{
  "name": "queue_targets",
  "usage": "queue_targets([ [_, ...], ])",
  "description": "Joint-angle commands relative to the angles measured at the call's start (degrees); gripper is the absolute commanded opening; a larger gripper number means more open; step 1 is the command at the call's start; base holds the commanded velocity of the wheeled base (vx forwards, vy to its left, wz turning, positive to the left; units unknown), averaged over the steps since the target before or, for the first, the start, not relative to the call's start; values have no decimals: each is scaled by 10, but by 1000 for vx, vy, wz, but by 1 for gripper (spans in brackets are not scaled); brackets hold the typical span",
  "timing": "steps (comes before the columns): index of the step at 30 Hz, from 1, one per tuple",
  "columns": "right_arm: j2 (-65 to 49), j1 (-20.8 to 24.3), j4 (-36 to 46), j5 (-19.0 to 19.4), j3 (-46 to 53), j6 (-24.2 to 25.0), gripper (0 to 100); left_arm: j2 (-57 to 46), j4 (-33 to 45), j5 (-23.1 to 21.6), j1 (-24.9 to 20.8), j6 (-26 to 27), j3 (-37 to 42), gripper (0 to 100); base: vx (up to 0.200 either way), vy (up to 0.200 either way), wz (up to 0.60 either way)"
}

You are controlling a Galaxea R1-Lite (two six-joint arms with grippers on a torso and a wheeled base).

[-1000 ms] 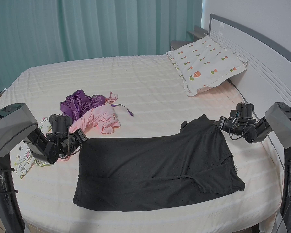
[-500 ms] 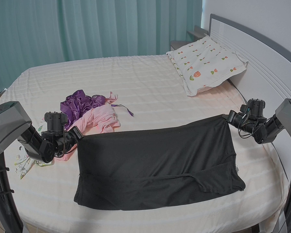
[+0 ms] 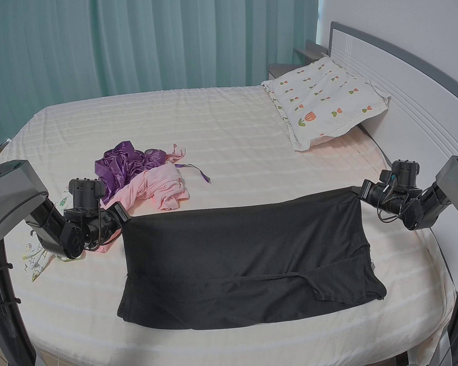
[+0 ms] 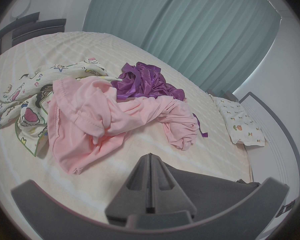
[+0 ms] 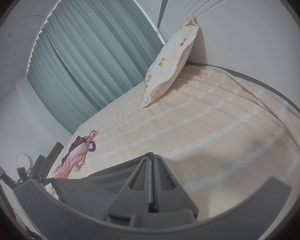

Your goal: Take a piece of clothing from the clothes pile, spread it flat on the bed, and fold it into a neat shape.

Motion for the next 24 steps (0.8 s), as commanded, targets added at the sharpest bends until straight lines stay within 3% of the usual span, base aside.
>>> queue_targets([
  [1, -6, -3, -2, 7, 40, -33, 0, -3, 0, 0, 0, 11, 19, 0, 0, 0, 0],
  [6, -16, -11, -25, 29, 94, -55, 0, -9, -5, -1, 0, 36, 50, 0, 0, 0, 0],
  [19, -22, -20, -106, 41, 207, -87, 0, -26, -8, -4, -3, 40, 125, 0, 0, 0, 0],
  [24, -22, -32, -161, 48, 277, -121, 0, -22, -20, -6, -7, 60, 172, 0, 0, 0, 0],
])
